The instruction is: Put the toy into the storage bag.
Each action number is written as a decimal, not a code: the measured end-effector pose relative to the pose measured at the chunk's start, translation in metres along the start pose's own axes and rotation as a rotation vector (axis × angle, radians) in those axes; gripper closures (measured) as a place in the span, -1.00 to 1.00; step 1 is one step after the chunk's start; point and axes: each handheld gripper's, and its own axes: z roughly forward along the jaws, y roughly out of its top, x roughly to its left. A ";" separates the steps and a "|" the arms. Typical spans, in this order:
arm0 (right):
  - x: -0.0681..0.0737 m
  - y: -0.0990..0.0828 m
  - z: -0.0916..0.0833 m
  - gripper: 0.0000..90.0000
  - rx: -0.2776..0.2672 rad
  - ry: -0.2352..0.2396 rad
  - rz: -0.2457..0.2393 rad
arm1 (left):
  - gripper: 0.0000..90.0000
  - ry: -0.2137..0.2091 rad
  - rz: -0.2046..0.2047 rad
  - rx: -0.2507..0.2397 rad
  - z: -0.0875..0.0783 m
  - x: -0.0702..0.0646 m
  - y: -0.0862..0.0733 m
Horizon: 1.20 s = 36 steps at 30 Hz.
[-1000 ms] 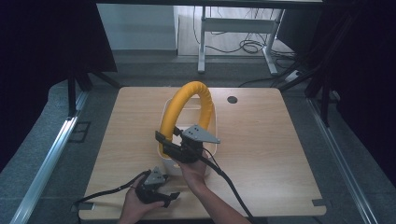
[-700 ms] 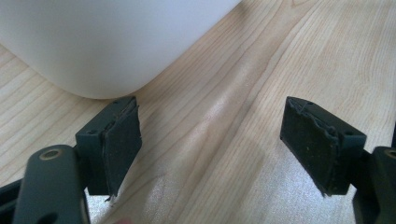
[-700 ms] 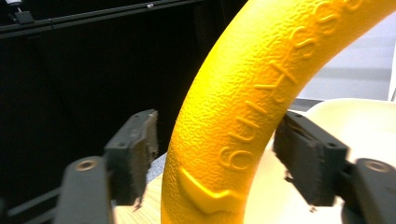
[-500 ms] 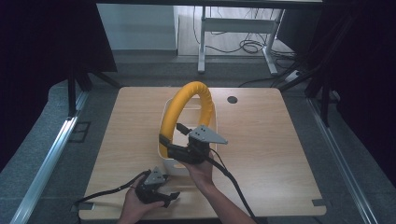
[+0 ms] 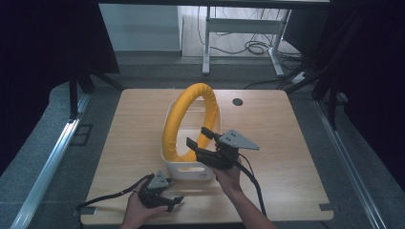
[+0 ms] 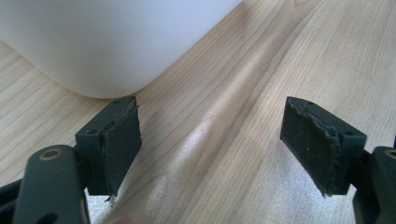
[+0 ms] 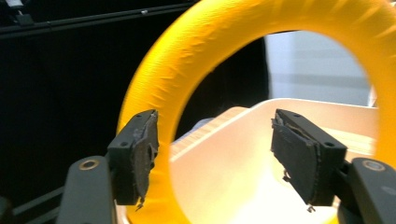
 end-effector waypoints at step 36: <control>-0.099 -0.041 -0.079 -0.08 0.128 -0.218 -0.054 | -0.55 0.007 0.005 0.012 0.001 0.000 0.000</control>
